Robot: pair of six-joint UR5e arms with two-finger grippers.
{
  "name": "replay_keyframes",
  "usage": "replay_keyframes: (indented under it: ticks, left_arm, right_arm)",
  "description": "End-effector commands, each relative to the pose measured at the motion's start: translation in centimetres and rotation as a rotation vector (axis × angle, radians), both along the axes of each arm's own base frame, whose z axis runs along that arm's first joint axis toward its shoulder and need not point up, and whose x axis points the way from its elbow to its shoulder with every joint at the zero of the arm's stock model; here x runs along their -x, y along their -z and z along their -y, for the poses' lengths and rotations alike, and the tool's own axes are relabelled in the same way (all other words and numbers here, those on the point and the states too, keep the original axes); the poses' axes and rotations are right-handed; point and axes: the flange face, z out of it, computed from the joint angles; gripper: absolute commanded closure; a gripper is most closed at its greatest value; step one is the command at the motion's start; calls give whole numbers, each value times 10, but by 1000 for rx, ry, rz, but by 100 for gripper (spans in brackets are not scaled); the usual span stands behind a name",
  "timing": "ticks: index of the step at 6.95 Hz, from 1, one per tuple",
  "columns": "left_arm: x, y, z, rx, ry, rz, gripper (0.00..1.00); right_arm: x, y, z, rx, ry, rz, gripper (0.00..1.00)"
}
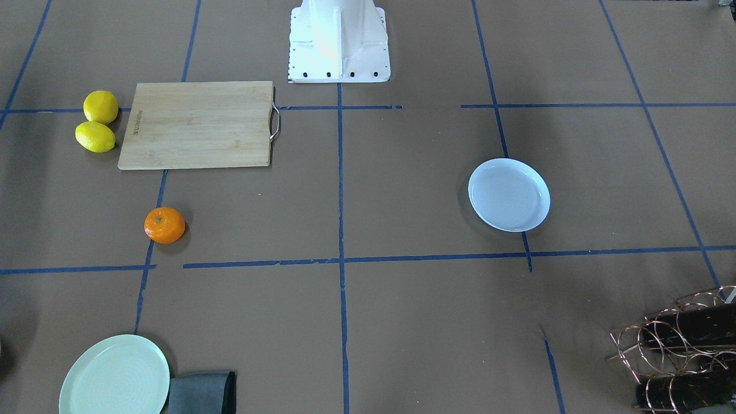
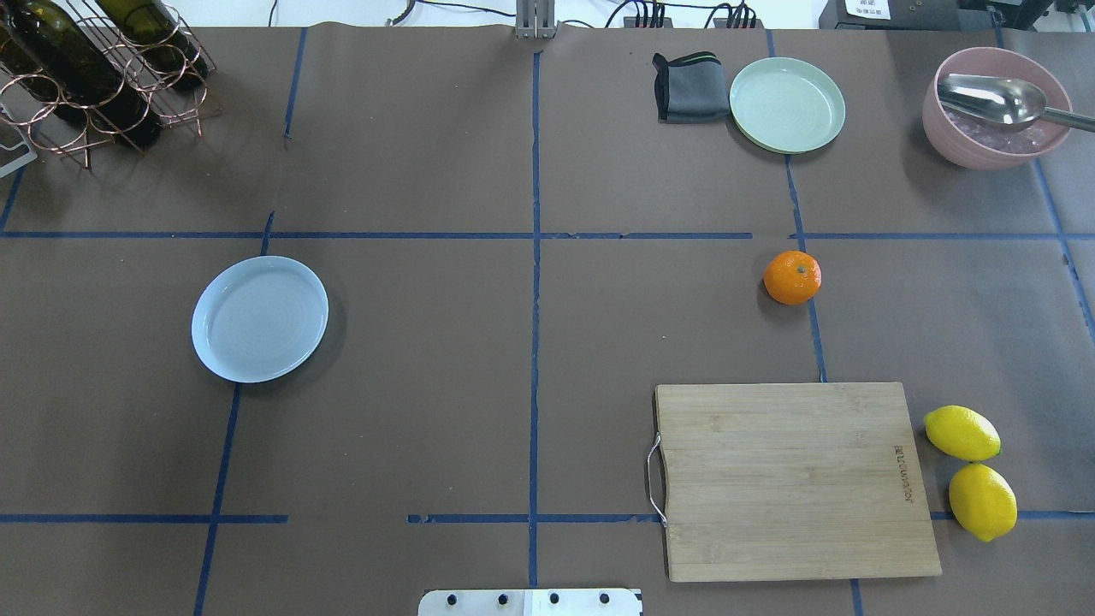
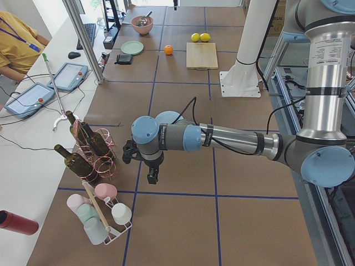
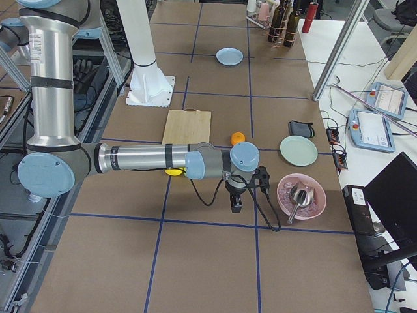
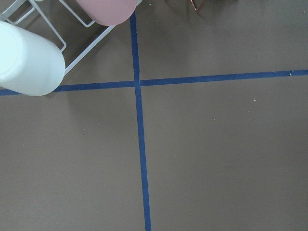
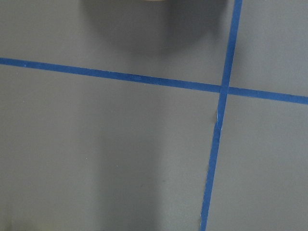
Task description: Pick orange to plate
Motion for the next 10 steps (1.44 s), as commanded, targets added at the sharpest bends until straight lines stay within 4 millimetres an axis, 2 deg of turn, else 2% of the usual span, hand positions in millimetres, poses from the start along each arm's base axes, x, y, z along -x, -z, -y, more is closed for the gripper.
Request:
replay_keyframes:
  ticks: [1, 4, 5, 6, 7, 8, 10]
  left_arm:
    - [0, 6, 2, -12, 1, 6, 0]
    - [0, 15, 5, -24, 7, 10, 0]
    - [0, 12, 9, -13, 9, 8, 0]
    - [0, 26, 11, -77, -1, 8, 0]
    - [0, 27, 14, -138, -1, -4, 0]
    - [-10, 35, 19, -216, -14, -8, 0]
    - [-16, 36, 17, -275, -25, -12, 0]
  right_arm:
    - [-8, 2, 1, -3, -17, 3, 0]
    - [-8, 2, 0, -4, -17, 2, 0]
    - [-8, -2, 0, 4, -18, -1, 0]
    - [-8, 1, -1, -2, -18, 0, 0]
    - [-8, 1, 0, 0, -18, 0, 0]
    - [-8, -2, 0, 5, -19, -2, 0]
    - [-8, 0, -1, 1, -16, 0, 0]
